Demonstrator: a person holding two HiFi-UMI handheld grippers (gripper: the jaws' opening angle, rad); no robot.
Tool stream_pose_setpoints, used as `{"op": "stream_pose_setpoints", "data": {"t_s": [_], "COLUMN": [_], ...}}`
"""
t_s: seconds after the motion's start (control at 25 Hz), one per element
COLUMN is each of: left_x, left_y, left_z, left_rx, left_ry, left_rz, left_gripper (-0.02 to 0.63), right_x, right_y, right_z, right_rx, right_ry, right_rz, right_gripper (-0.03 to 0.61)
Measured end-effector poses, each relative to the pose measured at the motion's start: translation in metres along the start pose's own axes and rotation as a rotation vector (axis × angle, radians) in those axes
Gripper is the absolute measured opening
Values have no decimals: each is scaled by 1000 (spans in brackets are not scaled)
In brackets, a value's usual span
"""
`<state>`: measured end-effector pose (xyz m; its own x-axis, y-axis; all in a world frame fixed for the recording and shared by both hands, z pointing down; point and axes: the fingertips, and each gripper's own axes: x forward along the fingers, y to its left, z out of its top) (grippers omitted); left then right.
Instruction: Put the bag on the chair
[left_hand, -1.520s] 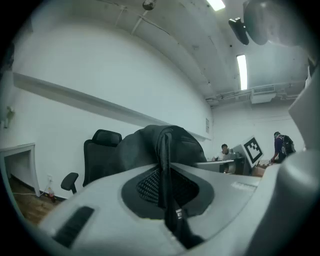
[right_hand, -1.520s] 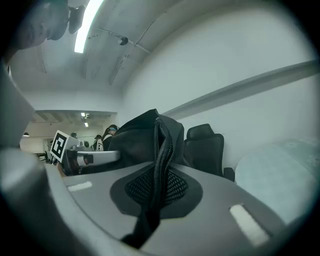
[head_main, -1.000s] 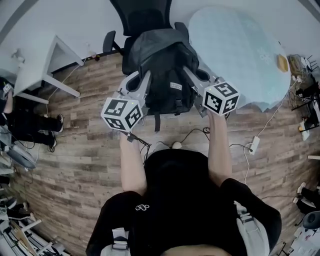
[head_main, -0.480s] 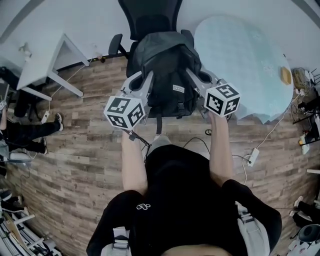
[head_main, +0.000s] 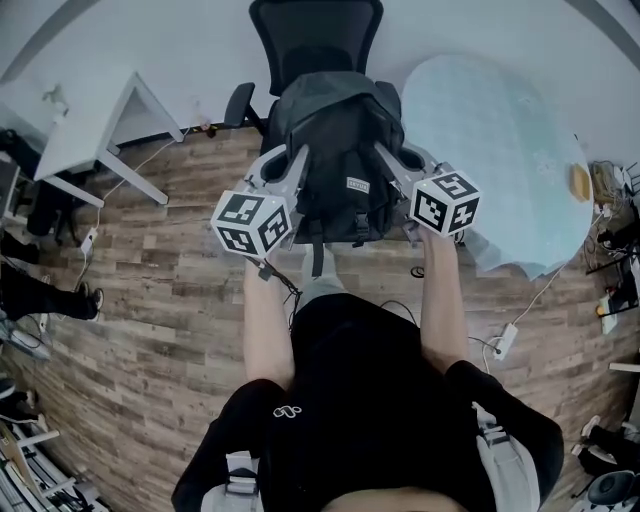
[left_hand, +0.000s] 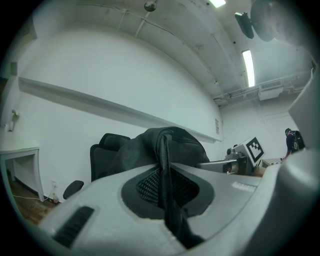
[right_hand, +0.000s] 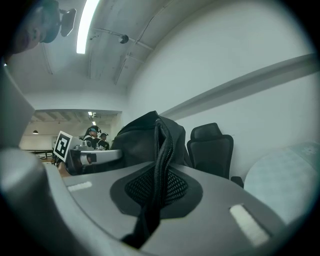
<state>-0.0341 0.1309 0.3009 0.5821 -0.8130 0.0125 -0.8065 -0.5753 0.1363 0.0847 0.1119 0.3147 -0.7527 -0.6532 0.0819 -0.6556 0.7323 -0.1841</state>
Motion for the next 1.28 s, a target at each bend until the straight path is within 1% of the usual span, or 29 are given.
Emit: {"op": "stream_pose_setpoints", "data": {"t_s": [0.16, 0.36, 0.6, 0.76, 0.88, 1.0, 1.16, 1.28], "left_x": [33, 99, 180, 220, 244, 269, 295, 310], "left_y": [47, 131, 212, 262, 286, 306, 316, 320], "left_z": [-3, 5, -13, -15, -11, -2, 3, -2], "left_rx": [-9, -58, -80, -92, -86, -78, -78, -89], "left_ry": [0, 38, 86, 118, 132, 128, 129, 141], "left_rz": [5, -19, -36, -77, -110, -135, -158, -164], "left_gripper": [12, 12, 12, 12, 12, 12, 12, 12], "right_x": [50, 138, 226, 275, 299, 318, 330, 334], "right_y": [-29, -84, -156, -189, -208, -227, -250, -264], "right_z": [-1, 13, 2, 1, 4, 15, 26, 27], "right_rx": [6, 43, 69, 131, 163, 162, 145, 138], "right_ry": [8, 32, 39, 16, -2, -6, 9, 31], "right_rz": [8, -13, -35, -57, -80, -100, -117, -128], "right_gripper": [20, 20, 20, 20, 20, 20, 20, 20]}}
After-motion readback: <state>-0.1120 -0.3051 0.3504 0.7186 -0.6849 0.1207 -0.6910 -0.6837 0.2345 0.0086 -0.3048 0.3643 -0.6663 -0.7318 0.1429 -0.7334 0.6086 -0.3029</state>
